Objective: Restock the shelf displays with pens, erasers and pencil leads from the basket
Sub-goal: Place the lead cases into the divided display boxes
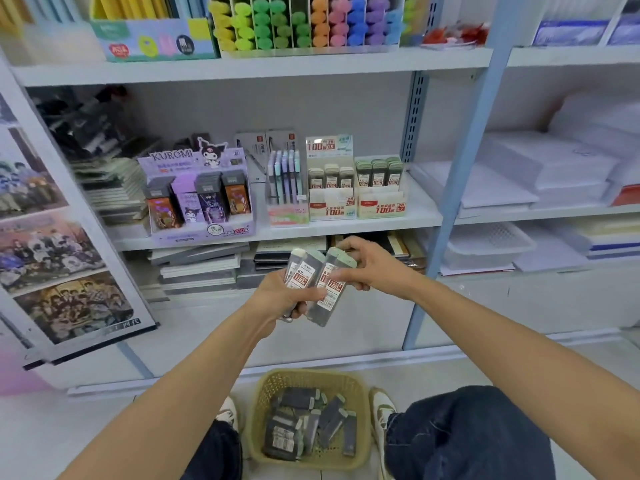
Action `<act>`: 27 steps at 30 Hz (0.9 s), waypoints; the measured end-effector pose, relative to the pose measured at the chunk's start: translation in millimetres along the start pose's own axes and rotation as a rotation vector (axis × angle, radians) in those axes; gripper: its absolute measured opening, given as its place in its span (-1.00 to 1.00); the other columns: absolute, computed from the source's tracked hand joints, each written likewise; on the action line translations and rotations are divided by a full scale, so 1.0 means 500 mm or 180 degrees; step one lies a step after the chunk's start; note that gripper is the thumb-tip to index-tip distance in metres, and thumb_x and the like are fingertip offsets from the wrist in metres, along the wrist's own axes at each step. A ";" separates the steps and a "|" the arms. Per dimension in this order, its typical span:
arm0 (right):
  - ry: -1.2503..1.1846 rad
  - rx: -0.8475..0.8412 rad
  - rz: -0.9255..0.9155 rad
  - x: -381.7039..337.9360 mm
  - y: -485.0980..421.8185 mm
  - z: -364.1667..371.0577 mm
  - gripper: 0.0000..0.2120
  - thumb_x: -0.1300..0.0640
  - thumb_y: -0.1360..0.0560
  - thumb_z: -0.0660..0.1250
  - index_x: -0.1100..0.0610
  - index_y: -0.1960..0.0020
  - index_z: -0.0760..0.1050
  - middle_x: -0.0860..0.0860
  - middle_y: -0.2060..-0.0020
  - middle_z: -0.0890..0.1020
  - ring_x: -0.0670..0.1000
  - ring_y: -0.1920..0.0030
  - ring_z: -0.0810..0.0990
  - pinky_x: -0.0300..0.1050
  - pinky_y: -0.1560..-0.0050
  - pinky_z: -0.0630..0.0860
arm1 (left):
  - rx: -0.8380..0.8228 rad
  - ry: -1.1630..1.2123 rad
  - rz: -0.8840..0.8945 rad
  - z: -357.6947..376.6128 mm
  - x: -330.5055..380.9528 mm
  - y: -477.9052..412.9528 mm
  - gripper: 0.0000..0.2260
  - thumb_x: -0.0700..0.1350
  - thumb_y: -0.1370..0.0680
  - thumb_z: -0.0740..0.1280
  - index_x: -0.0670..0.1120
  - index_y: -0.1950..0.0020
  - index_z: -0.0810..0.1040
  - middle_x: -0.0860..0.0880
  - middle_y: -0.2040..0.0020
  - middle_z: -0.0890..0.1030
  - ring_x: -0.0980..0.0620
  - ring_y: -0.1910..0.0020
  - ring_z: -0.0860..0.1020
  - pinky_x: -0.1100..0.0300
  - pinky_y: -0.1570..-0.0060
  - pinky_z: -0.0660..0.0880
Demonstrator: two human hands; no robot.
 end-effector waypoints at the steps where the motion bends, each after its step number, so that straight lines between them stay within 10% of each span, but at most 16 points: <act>1: -0.0096 0.0119 -0.0068 -0.010 -0.003 -0.009 -0.65 0.17 -0.48 0.44 0.18 -0.21 0.43 0.12 0.07 0.68 -0.10 0.35 0.51 -0.28 0.39 0.44 | 0.0079 0.0051 0.0043 -0.003 0.013 -0.003 -0.80 -0.22 -0.35 0.57 -0.10 0.18 0.56 -0.02 0.53 0.51 0.12 0.63 0.35 0.36 0.61 0.24; 12: 0.0199 0.0420 -0.0366 -0.080 -0.045 -0.140 -0.80 0.14 -0.54 0.36 0.05 -0.16 0.51 -0.09 0.01 0.68 -0.17 0.04 0.64 -0.33 0.18 0.51 | 0.0000 0.0382 0.0113 0.037 0.131 -0.074 -0.87 -0.04 -0.53 0.42 -0.10 0.07 0.59 -0.03 0.42 0.63 0.10 0.57 0.47 0.29 0.56 0.35; 27: 0.0895 0.1559 -0.0558 -0.070 -0.126 -0.411 -0.81 0.22 -0.57 0.30 0.14 -0.18 0.47 0.18 -0.07 0.58 0.11 0.04 0.57 -0.07 0.11 0.54 | 0.0180 0.0415 0.0513 0.071 0.236 -0.273 -0.89 -0.14 -0.53 0.42 -0.05 -0.01 0.52 -0.07 0.17 0.70 0.04 0.39 0.63 0.29 0.56 0.38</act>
Point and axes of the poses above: each hand's wrist, its own y-axis away from the middle knuckle, its own z-axis out of the palm, x = y × z, the point moved 8 cm from there along -y, towards the middle knuckle
